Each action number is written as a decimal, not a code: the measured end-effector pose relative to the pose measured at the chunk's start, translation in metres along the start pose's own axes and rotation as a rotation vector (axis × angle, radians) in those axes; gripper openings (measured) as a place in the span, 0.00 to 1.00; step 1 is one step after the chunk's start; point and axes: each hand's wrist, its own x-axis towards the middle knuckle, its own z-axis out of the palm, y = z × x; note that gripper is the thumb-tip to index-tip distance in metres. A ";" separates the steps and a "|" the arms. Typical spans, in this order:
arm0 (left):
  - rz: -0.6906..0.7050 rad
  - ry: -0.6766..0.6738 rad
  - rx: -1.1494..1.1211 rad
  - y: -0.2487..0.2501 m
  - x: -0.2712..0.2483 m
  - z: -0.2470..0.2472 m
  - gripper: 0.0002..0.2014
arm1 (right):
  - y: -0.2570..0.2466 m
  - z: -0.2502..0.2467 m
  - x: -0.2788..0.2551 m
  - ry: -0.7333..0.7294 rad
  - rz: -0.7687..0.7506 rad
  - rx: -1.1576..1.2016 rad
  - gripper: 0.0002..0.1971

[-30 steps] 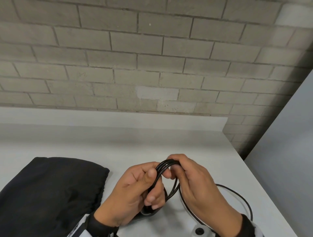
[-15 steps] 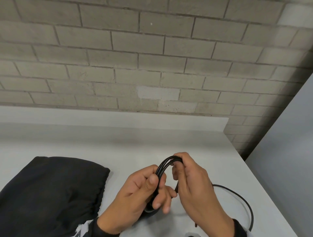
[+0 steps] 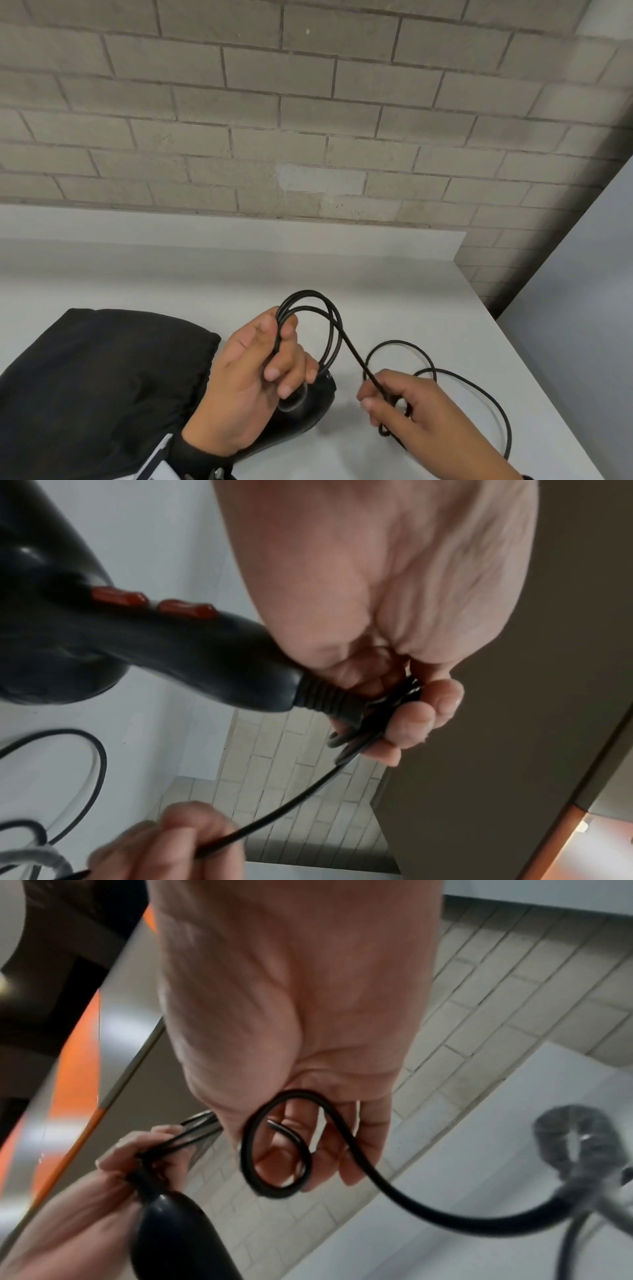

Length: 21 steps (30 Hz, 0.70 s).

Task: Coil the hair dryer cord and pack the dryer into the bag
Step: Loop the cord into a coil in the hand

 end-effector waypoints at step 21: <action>-0.005 0.133 -0.089 0.011 0.008 -0.001 0.19 | 0.059 -0.008 -0.023 0.391 0.472 -0.557 0.23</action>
